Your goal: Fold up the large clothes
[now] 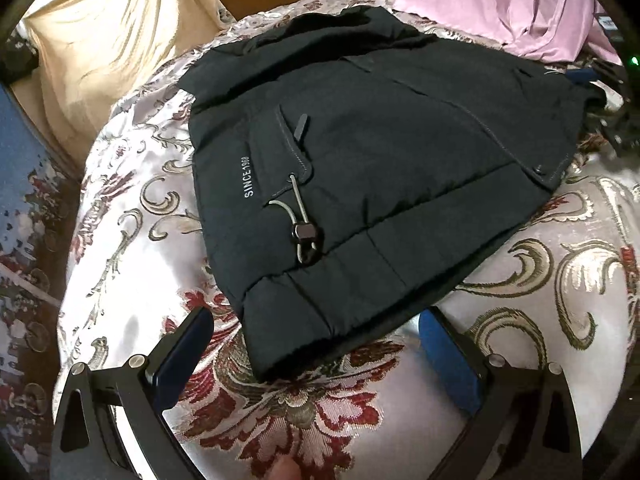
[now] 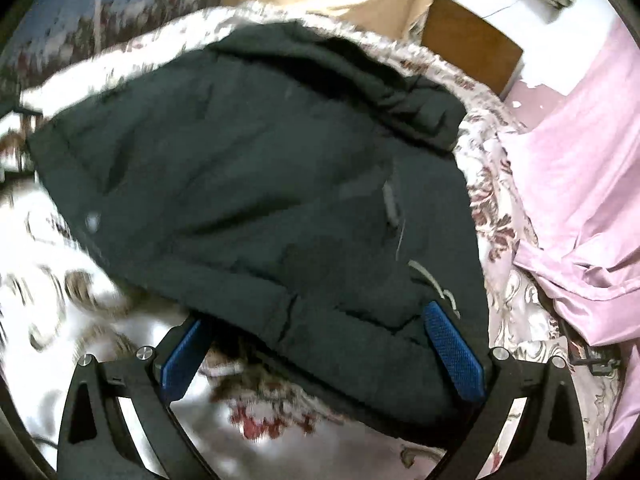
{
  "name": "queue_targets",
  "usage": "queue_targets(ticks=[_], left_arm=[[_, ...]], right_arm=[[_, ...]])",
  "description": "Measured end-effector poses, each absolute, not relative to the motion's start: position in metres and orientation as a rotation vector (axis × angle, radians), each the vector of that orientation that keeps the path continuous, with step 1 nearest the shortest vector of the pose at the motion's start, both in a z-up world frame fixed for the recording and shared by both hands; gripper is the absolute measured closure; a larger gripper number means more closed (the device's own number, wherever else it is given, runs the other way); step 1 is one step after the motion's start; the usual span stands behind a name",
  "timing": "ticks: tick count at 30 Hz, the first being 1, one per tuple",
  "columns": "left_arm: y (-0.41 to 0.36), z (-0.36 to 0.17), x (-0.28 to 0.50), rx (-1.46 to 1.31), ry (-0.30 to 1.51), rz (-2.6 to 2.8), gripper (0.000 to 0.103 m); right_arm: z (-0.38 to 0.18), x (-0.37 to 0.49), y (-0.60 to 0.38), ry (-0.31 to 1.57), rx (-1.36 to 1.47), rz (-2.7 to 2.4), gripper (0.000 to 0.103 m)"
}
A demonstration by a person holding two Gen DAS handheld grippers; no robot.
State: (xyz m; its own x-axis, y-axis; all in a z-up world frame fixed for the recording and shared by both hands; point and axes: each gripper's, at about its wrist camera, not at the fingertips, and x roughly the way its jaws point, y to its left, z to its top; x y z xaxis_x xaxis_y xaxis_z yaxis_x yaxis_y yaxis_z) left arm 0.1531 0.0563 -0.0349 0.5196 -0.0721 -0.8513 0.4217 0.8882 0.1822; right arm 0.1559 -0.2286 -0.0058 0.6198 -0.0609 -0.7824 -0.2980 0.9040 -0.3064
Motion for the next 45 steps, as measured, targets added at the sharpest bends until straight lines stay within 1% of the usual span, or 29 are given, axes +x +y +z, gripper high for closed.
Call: queue_targets(ticks=[5, 8, 19, 23, 26, 28, 34, 35, 37, 39, 40, 42, 45], left_arm=[[0.057, -0.034, 0.150, 0.372, 0.981, -0.343, 0.000], [0.052, -0.035, 0.148, 0.412, 0.970, -0.342, 0.000], [0.038, -0.041, 0.153, 0.535, 0.977, -0.271, 0.000], [0.032, -0.041, 0.155, 0.588, 0.960, -0.262, 0.000], [0.034, -0.040, 0.153, 0.577, 0.950, -0.256, 0.000], [0.037, -0.039, 0.151, 0.564, 0.942, -0.260, 0.000], [0.041, -0.037, 0.148, 0.569, 0.968, -0.319, 0.000], [0.041, -0.037, 0.148, 0.582, 0.965, -0.322, 0.000], [0.037, -0.038, 0.145, 0.637, 0.945, -0.331, 0.000], [0.033, -0.038, 0.143, 0.687, 0.919, -0.339, 0.000], [0.030, -0.038, 0.143, 0.712, 0.905, -0.336, 0.000], [0.026, -0.039, 0.142, 0.746, 0.881, -0.331, 0.000], [0.022, -0.040, 0.142, 0.788, 0.839, -0.323, 0.000]], right_arm=[[0.010, 0.171, -0.233, 0.865, -0.371, 0.159, 0.003], [0.016, 0.182, -0.237, 0.864, -0.358, 0.163, 0.003], [0.001, 0.164, -0.249, 0.945, -0.339, 0.284, 0.003], [-0.008, 0.144, -0.239, 1.004, -0.467, 0.376, 0.002], [-0.020, 0.135, -0.221, 1.034, -0.627, 0.392, 0.002], [-0.028, 0.138, -0.213, 1.040, -0.686, 0.362, 0.002], [-0.035, 0.160, -0.206, 1.039, -0.719, 0.224, 0.003], [-0.033, 0.160, -0.206, 1.031, -0.716, 0.219, 0.006], [-0.027, 0.161, -0.206, 1.003, -0.703, 0.212, 0.029], [-0.021, 0.161, -0.208, 0.975, -0.665, 0.203, 0.034], [-0.018, 0.161, -0.209, 0.965, -0.647, 0.202, 0.039], [-0.012, 0.163, -0.212, 0.945, -0.606, 0.205, 0.043], [-0.013, 0.166, -0.216, 0.934, -0.589, 0.204, 0.044]])
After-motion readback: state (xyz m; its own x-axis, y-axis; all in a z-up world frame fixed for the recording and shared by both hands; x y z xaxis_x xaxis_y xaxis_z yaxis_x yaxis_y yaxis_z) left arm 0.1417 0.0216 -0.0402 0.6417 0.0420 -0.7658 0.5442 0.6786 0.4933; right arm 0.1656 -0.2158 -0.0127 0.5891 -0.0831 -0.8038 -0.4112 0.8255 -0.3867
